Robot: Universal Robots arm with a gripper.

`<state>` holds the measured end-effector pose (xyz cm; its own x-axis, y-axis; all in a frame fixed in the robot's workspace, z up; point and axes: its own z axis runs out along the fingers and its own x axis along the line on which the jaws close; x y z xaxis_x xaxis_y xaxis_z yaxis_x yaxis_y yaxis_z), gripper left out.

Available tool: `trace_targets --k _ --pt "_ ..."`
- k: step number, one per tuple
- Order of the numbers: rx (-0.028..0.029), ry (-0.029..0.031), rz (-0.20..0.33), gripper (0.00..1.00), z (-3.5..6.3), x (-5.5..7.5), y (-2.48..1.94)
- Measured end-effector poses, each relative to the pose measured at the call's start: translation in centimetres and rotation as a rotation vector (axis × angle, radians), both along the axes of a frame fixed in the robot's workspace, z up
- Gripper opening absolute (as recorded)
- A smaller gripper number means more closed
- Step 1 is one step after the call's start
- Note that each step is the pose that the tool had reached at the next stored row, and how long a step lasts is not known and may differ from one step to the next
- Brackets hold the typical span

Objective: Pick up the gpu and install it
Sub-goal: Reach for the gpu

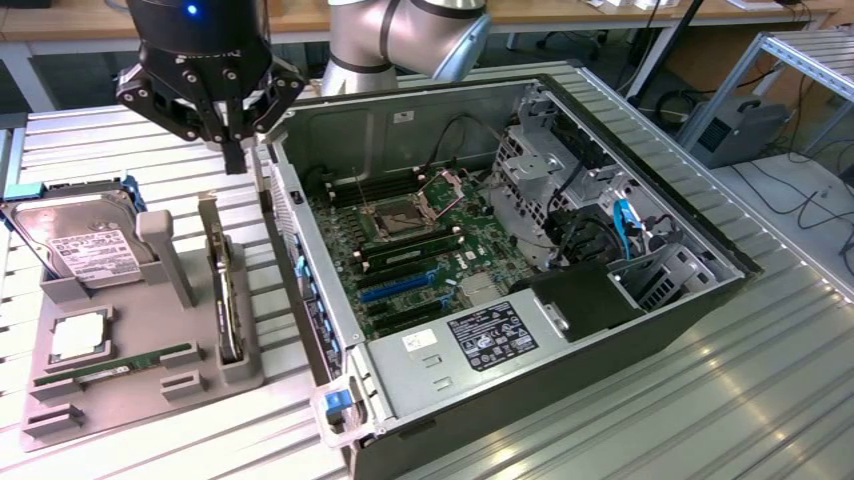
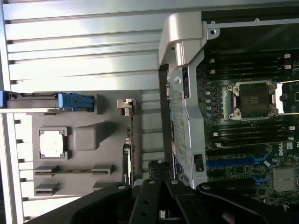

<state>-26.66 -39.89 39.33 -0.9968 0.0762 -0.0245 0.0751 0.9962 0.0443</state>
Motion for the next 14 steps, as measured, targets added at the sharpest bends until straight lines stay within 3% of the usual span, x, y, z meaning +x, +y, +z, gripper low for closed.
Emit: trace_targets --k 14 --pt "0.0000 0.0000 0.000 0.11 0.00 -0.56 0.00"
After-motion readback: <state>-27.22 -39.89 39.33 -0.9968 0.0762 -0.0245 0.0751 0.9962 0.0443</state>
